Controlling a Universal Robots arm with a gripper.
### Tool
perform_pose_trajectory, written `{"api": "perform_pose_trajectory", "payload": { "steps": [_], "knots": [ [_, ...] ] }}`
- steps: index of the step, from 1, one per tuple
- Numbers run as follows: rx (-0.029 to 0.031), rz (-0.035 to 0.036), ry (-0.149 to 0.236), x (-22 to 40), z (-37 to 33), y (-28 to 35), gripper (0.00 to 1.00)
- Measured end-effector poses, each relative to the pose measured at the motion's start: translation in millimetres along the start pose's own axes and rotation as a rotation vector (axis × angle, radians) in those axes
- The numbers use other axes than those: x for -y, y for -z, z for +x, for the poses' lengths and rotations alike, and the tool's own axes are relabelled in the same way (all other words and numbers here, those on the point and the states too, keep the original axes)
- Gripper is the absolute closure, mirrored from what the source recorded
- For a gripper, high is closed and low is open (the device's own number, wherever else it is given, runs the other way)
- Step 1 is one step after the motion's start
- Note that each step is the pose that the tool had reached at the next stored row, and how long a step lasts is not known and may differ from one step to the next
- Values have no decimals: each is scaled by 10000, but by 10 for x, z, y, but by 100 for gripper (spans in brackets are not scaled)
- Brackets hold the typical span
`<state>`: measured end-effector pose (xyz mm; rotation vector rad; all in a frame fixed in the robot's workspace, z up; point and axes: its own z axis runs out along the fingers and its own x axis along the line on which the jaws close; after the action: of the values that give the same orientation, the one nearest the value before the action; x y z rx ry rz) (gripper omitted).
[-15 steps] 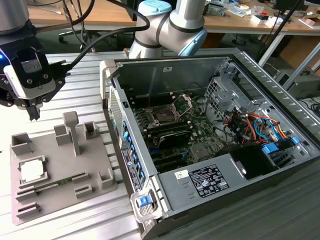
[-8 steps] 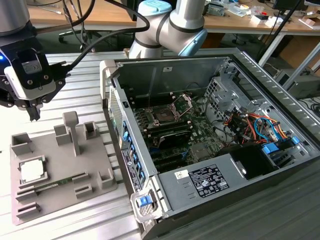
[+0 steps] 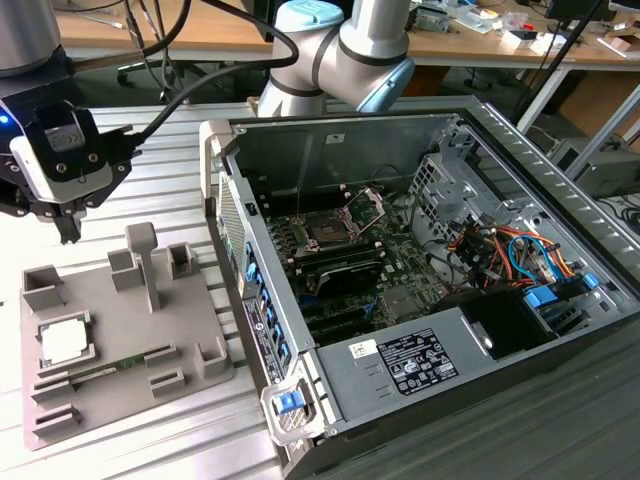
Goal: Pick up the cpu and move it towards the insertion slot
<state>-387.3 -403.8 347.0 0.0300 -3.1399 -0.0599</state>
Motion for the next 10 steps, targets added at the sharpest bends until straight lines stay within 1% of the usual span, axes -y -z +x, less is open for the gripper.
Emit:
{"api": "perform_pose_trajectory", "payload": {
  "steps": [10],
  "knots": [
    [1, 0, 0, 1, 0, -29, 89]
  ]
}}
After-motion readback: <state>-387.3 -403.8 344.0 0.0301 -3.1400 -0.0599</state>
